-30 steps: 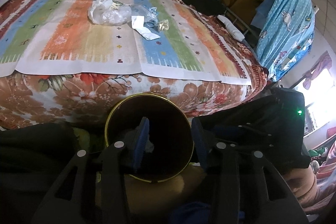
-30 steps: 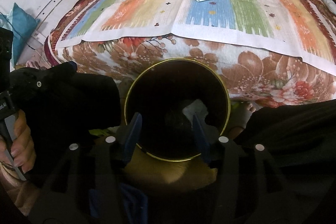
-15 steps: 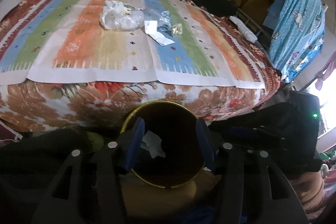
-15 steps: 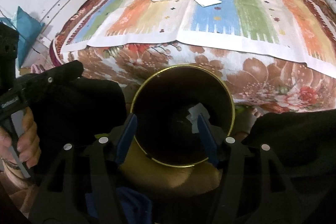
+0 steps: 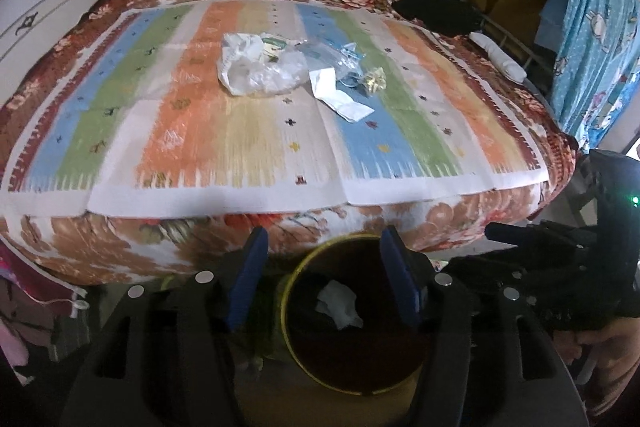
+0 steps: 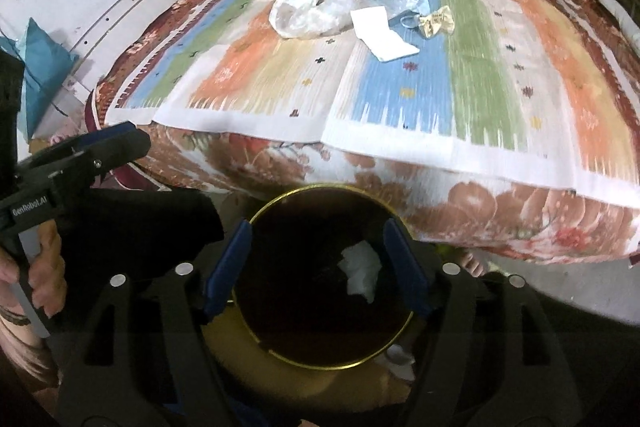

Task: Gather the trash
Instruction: 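Move both tools back toward the remaining trash on the rug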

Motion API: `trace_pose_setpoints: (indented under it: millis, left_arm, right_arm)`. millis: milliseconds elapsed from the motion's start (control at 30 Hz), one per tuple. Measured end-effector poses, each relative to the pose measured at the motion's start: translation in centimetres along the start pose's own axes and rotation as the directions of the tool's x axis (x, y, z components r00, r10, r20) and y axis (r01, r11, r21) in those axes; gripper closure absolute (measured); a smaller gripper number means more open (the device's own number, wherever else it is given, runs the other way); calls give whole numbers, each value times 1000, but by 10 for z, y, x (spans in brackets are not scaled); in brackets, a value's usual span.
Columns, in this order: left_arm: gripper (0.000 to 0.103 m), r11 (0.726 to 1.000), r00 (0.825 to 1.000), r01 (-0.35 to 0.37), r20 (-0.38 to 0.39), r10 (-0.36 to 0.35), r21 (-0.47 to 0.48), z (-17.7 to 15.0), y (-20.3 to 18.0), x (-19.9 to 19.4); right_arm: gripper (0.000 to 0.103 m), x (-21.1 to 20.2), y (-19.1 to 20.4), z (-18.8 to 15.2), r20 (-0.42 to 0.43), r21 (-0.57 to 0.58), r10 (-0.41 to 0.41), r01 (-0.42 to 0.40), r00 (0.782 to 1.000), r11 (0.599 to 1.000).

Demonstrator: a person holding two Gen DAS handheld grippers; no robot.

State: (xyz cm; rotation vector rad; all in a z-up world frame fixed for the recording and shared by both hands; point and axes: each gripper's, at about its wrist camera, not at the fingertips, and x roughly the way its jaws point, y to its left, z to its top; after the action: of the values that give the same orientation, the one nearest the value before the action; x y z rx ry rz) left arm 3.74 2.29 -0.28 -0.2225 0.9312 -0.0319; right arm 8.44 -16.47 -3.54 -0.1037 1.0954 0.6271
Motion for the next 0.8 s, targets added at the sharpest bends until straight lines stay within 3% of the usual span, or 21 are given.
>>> trace_pose_setpoints:
  millis: [633, 800]
  left_arm:
    - [39, 998, 997, -68, -39, 67, -2, 83, 14, 38]
    - [38, 995, 993, -103, -51, 104, 13, 103, 17, 55]
  right_arm:
    - [26, 11, -13, 72, 8, -30, -38, 38, 999, 999]
    - [18, 16, -16, 96, 39, -58, -82, 84, 996, 995]
